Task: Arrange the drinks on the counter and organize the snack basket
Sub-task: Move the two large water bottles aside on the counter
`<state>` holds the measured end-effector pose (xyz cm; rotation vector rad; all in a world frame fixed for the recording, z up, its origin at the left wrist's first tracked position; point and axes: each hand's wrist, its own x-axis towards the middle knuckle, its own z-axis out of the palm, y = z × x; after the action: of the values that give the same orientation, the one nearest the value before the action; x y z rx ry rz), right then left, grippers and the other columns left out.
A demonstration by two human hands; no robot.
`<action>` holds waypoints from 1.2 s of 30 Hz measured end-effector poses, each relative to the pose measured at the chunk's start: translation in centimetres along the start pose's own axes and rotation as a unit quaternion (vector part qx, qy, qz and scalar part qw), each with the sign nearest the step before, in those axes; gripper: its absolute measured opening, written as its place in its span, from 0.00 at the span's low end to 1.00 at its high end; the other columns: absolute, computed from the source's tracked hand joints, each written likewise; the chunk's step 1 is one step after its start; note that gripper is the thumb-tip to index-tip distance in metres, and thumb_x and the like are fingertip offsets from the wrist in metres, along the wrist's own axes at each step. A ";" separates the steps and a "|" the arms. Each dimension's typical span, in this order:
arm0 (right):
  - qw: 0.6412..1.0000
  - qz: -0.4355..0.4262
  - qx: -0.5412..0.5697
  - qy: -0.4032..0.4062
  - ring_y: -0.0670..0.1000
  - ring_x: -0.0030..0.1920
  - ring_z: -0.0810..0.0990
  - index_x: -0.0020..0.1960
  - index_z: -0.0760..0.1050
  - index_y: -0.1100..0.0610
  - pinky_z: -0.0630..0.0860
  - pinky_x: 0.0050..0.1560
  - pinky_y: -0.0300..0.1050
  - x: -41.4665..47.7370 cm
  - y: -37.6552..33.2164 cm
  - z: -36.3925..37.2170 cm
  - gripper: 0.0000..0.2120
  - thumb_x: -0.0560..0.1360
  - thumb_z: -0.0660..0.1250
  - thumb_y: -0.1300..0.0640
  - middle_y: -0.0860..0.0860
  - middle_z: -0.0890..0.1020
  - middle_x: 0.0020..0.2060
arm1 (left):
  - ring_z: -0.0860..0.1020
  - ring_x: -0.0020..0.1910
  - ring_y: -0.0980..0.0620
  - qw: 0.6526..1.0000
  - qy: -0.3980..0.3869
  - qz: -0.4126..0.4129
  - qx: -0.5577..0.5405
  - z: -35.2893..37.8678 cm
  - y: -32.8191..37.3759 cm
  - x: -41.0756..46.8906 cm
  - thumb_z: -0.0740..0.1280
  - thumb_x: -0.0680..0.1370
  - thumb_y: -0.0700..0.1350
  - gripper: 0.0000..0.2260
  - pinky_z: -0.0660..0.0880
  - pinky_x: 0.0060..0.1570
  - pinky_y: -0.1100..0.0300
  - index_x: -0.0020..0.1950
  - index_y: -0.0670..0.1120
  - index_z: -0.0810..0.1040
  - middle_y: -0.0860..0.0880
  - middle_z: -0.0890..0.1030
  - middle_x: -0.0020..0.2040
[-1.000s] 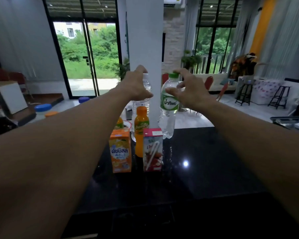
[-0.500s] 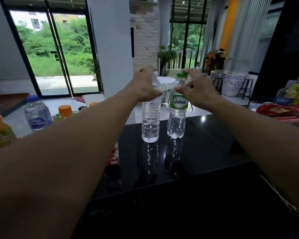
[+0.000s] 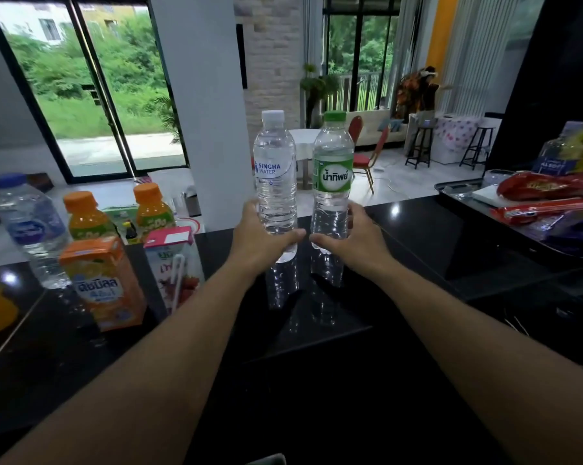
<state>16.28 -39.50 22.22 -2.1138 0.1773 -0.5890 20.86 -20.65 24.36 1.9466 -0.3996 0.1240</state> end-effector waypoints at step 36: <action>0.998 0.002 -0.004 0.068 0.37 0.45 0.82 0.64 0.76 0.50 0.78 0.45 0.32 10.2 9.6 -5.3 0.30 0.65 0.82 0.47 0.39 0.82 0.44 | 0.77 0.50 0.66 0.998 -0.034 0.060 -0.004 11.1 -2.5 8.9 0.79 0.68 0.54 0.31 0.72 0.46 0.71 0.66 0.53 0.69 0.60 0.78 0.55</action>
<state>23.60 -52.46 20.52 -2.0809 0.2601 -0.7304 28.96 -31.89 20.11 1.9231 -0.5619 0.1353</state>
